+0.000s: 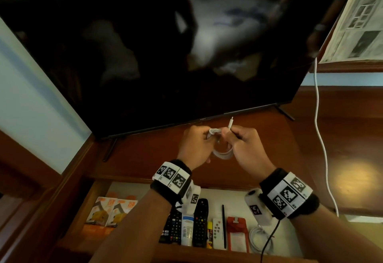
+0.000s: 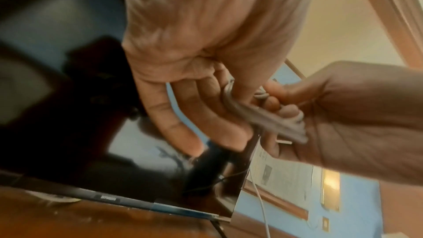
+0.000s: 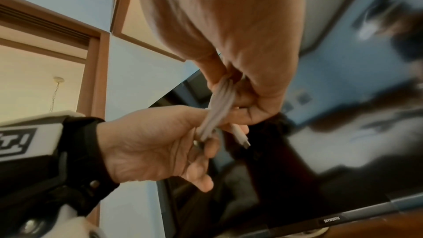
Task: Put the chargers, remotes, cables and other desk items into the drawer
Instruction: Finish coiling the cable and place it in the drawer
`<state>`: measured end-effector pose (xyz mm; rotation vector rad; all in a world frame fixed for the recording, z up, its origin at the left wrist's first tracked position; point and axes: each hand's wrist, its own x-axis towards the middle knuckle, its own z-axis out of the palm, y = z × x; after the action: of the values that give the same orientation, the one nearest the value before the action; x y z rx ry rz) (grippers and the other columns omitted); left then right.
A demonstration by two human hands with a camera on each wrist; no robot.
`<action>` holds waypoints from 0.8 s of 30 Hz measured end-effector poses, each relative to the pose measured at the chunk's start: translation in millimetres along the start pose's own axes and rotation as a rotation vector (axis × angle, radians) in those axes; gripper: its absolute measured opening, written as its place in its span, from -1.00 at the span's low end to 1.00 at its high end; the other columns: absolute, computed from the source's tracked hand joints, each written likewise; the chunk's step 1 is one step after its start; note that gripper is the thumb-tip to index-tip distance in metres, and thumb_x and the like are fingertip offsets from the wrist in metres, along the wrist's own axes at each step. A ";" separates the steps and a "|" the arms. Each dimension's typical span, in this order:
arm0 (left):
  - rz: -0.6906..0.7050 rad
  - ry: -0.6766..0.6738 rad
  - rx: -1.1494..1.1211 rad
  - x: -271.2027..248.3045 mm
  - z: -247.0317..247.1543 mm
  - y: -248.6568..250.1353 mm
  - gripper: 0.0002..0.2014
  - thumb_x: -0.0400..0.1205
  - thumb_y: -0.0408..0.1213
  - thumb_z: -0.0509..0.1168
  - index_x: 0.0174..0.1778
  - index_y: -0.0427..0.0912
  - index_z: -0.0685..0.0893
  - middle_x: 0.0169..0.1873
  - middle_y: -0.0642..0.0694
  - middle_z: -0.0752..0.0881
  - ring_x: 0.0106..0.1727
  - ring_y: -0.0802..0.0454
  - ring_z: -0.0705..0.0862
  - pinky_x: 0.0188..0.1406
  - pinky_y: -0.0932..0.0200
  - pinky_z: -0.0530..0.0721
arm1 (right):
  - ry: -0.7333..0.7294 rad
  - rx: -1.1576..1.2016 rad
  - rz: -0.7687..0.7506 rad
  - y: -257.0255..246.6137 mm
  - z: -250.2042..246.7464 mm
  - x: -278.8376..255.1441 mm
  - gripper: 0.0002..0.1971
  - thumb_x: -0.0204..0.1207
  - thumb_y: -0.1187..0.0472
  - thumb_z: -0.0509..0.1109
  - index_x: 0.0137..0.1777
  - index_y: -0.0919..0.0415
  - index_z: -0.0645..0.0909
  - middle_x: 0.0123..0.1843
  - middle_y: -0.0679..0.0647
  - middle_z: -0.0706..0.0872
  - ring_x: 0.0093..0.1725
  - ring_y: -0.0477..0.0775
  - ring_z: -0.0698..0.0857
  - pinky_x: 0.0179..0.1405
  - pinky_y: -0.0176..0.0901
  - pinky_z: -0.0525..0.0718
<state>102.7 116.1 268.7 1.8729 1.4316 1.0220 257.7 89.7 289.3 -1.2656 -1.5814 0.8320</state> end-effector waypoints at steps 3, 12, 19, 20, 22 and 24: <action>0.004 0.112 0.159 -1.4 3.7 -1.1 -0.73 0.72 -0.12 0.34 -0.32 -0.03 0.71 -0.56 0.00 0.68 -0.59 0.06 0.66 -0.62 0.00 0.64 | 0.004 0.033 0.036 0.8 4.2 -2.4 -0.60 0.76 0.16 0.28 -0.34 0.23 0.59 -0.47 0.04 0.51 -0.55 -0.13 0.39 -0.53 -0.27 0.39; -0.042 -0.147 -0.266 -5.7 -4.6 6.4 -0.83 0.75 -0.22 0.29 -0.02 -0.14 0.78 -0.41 -0.03 0.61 -0.39 0.00 0.51 -0.39 -0.05 0.46 | 0.202 0.150 0.010 9.6 6.3 0.3 -0.75 0.70 0.16 0.39 -0.16 0.26 0.76 -0.31 0.26 0.73 -0.34 0.36 0.63 -0.39 0.17 0.58; -0.118 -0.366 -0.485 -12.7 -15.5 1.7 -0.59 0.86 -0.19 0.03 0.24 -0.44 0.67 -0.36 0.05 0.49 -0.31 0.04 0.45 -0.31 0.14 0.51 | 0.216 0.367 0.169 17.5 3.8 1.5 -0.77 0.76 0.22 0.29 0.01 0.31 0.75 -0.19 0.13 0.85 -0.26 0.04 0.81 -0.27 -0.20 0.75; -0.115 -0.375 -0.465 -13.9 -14.7 2.2 -0.64 0.88 -0.26 0.04 0.25 -0.40 0.68 -0.36 0.03 0.52 -0.30 0.01 0.50 -0.32 0.16 0.53 | 0.221 0.388 0.181 17.5 3.1 2.0 -0.77 0.76 0.23 0.29 0.01 0.32 0.74 -0.17 0.13 0.85 -0.26 0.01 0.81 -0.30 -0.24 0.75; -0.120 -0.385 -0.404 -14.7 -10.8 3.9 -0.71 0.87 -0.30 0.09 0.24 -0.28 0.71 -0.37 0.01 0.59 -0.30 -0.04 0.58 -0.35 0.16 0.55 | 0.247 0.426 0.210 18.7 1.7 3.7 -0.77 0.76 0.22 0.29 0.03 0.33 0.74 -0.12 0.17 0.84 -0.26 -0.05 0.81 -0.32 -0.30 0.73; -0.108 -0.346 -0.297 -17.0 -5.8 6.9 -0.75 0.86 -0.28 0.12 0.19 -0.17 0.73 -0.41 0.02 0.60 -0.36 -0.03 0.58 -0.40 0.16 0.53 | 0.288 0.392 0.237 24.6 0.3 5.5 -0.77 0.75 0.20 0.31 0.00 0.29 0.76 -0.13 0.21 0.85 -0.27 -0.04 0.80 -0.32 -0.26 0.72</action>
<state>99.2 97.8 273.5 1.6412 1.1003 0.7649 265.8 101.0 268.3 -1.2313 -0.9952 0.9998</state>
